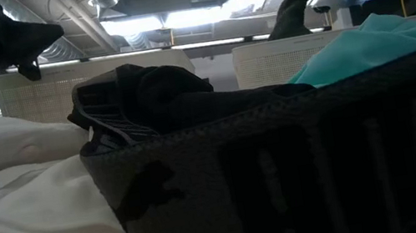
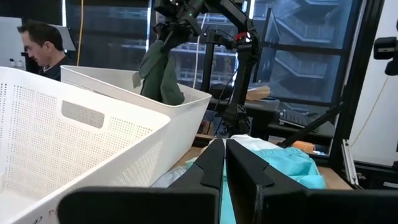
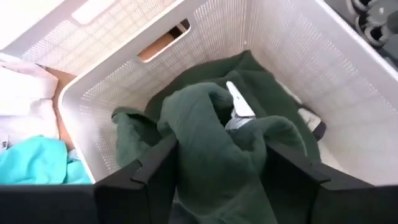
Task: Sort clothes
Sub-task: Put the green polo shirt into the right white bin, then put the light blue shorts into the right white bin
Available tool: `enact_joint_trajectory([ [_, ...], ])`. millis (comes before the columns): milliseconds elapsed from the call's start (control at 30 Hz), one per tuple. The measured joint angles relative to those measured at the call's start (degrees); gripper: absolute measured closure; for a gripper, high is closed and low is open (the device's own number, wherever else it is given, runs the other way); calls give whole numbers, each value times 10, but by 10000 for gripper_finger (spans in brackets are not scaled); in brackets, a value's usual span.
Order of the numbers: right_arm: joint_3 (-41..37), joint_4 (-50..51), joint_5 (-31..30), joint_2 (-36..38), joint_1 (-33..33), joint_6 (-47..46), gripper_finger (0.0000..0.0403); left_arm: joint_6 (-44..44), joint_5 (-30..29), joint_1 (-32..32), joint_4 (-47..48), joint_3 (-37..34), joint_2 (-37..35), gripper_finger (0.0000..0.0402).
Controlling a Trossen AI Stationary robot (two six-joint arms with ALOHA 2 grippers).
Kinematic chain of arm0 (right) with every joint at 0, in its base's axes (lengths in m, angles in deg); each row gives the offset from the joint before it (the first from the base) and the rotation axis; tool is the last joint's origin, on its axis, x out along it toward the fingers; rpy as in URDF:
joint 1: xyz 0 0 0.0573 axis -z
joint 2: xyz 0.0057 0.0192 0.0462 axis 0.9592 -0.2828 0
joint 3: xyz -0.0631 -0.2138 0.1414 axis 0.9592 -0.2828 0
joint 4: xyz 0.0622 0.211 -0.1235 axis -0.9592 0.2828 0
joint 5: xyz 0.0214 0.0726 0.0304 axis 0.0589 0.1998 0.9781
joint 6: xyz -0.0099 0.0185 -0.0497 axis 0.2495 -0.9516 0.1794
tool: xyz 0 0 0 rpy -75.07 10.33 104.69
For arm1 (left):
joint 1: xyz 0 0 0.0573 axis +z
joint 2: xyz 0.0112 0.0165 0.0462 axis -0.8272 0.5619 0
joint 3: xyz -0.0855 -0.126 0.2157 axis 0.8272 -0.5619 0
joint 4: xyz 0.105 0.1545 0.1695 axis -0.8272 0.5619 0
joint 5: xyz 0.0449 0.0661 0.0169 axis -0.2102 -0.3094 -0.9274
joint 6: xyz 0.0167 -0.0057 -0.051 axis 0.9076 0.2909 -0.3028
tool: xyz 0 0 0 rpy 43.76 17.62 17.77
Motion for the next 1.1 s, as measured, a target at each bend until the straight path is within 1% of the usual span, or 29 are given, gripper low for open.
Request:
enact_joint_trajectory([
  [133,0,-34,-16,-3,0,5,185,-1,0,0,0,0,0,393],
  [267,0,-55,-20,-8,0,9,149,-2,0,0,0,0,0,393],
  [433,3,-54,-20,-11,0,10,107,-2,0,0,0,0,0,393],
  [533,25,-37,-19,-8,-1,9,94,-2,0,0,0,0,0,393],
  [600,39,-24,-11,-3,-16,8,91,-2,0,0,0,0,0,393],
  [700,43,-11,-5,7,-54,7,92,-2,0,0,0,0,0,393],
  [867,41,1,0,8,-156,2,99,2,0,0,1,0,0,393],
  [1000,11,-22,-12,9,-246,-12,100,2,0,0,2,0,0,393],
  [1100,-28,-47,-31,9,-303,-26,100,2,0,0,2,0,0,393],
])
